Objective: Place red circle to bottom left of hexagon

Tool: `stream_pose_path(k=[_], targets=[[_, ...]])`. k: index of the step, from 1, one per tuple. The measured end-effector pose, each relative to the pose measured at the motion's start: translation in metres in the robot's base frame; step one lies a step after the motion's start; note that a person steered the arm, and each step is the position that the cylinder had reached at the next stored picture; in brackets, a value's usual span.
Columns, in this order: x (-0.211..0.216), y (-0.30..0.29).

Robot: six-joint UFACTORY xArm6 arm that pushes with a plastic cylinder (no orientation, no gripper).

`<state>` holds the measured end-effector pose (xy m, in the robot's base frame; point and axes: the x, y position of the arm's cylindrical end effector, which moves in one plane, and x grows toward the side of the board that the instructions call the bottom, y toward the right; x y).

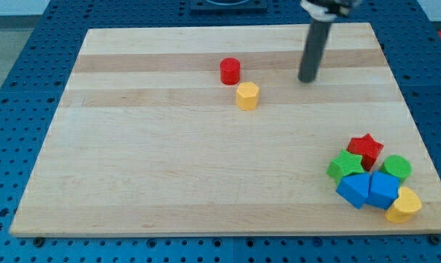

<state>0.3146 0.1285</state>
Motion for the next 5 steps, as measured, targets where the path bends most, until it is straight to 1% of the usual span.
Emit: stream_pose_path(k=[1, 2, 3, 4, 5], targets=[[-0.048, -0.049], [-0.055, -0.108], [-0.033, -0.124], [-0.003, -0.137], [0.018, -0.141]])
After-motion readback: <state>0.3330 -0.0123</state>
